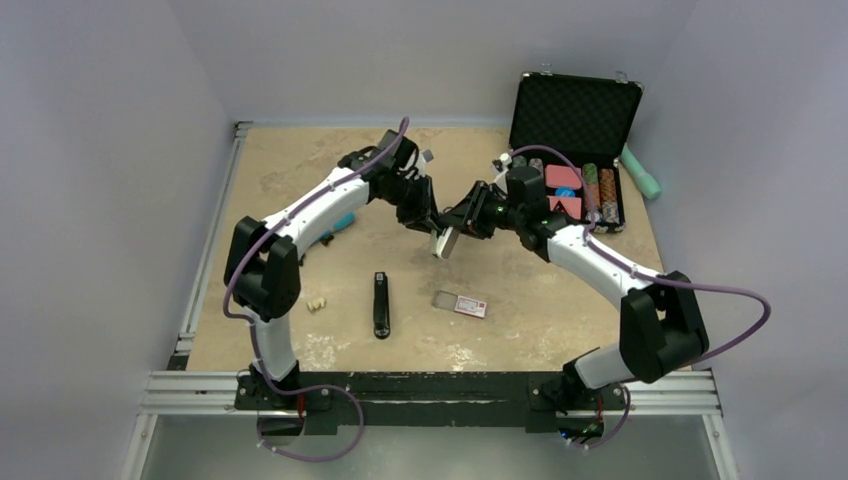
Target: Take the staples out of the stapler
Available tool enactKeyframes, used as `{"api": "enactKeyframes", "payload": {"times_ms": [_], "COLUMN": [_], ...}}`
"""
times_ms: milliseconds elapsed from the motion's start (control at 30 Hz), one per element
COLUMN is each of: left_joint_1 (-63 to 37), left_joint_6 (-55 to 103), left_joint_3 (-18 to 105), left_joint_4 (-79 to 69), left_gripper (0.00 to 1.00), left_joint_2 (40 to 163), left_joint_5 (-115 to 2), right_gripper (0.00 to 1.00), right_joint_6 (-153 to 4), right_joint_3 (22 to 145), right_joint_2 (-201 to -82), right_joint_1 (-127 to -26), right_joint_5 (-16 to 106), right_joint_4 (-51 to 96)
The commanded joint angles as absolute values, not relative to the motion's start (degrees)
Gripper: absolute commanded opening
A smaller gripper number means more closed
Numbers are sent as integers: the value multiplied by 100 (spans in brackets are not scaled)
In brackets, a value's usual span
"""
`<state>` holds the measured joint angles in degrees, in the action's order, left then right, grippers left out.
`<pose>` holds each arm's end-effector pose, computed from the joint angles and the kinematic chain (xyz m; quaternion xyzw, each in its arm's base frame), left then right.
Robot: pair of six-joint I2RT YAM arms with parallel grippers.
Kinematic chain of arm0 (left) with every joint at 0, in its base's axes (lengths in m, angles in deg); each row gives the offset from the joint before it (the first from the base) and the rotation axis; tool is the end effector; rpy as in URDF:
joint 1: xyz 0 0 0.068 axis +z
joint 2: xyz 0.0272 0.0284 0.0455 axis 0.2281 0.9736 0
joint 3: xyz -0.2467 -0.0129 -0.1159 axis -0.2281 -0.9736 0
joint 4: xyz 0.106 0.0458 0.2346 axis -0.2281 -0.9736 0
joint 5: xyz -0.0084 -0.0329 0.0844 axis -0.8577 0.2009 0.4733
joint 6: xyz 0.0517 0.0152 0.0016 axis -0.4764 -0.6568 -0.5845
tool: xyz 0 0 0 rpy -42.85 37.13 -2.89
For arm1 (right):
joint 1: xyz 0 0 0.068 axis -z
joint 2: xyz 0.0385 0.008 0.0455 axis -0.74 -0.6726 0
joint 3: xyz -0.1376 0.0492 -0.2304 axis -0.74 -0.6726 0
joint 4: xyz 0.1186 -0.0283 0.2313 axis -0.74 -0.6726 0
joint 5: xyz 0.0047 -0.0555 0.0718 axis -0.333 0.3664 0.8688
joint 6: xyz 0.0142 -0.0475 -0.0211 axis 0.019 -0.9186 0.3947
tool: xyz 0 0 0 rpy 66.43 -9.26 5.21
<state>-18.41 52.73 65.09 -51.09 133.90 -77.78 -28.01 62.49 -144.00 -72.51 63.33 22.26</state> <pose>0.3389 -0.2291 0.2739 -0.0016 0.9329 -0.3530 0.0718 0.2881 0.1504 0.2580 0.0953 0.8440 0.4603 0.2582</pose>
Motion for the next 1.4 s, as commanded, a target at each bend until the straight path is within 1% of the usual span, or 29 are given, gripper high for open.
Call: {"api": "enactKeyframes", "payload": {"times_ms": [0, 33, 233, 333, 467, 567, 633, 667, 733, 767, 933, 1033, 1133, 1233, 1367], "left_joint_1": [-1852, -1852, -1854, -1844, -1756, -1693, -1641, -1611, -1535, -1495, -1504, -1543, -1547, -1538, -1535], "left_joint_6": [5555, 5603, 6108, 6325, 7183, 7634, 7935, 8119, 8473, 8564, 8429, 8366, 8282, 8064, 7858], "left_joint_3": [6390, 6305, 5774, 5666, 5392, 5233, 4952, 4773, 4381, 4258, 4109, 4073, 4031, 4104, 4149], "left_joint_4": [-4679, -4615, -4442, -4768, -4918, -5039, -4812, -4577, -4079, -3913, -3909, -3994, -4085, -4312, -4503], "left_gripper": [0, 0, 0, 0, 0, 0, 0, 1, 9, 10, 11, 11, 12, 12, 8], "left_joint_2": [13131, 13101, 12979, 12998, 13054, 13059, 12908, 12820, 12699, 12697, 12996, 13030, 12789, 12768, 12911], "left_joint_5": [-8120, -8136, -8133, -7872, -7894, -8105, -8281, -8427, -8774, -8970, -9656, -9954, -10061, -10094, -10039], "right_gripper": [5, 0, 0, 0, 0, 0, 0, 0, 0, 0, 0, 0, 0, 0, 0], "right_joint_6": [-3018, -3039, -3174, -3182, -3142, -3141, -3158, -3135, -3076, -3048, -3133, -3081, -3002, -3030, -3095], "right_joint_3": [6483, 6542, 6831, 6895, 6912, 7176, 7511, 7767, 8039, 8135, 8910, 9068, 9176, 9244, 9358], "right_joint_2": [-14534, -14558, -14566, -14538, -14470, -14622, -14841, -14953, -15056, -15058, -15406, -15648, -16095, -16369, -16436], "right_joint_1": [-7219, -7220, -7204, -7171, -7110, -7079, -7055, -7026, -6892, -6802, -6624, -6621, -6642, -6644, -6642], "right_joint_5": [5963, 5885, 5434, 5333, 5223, 4837, 4428, 4216, 3901, 3835, 3725, 3723, 3617, 3611, 3670], "right_joint_4": [1762, 1660, 1122, 948, 826, 212, -316, -562, -793, -813, -1176, -1282, -1567, -1504, -1487]}}
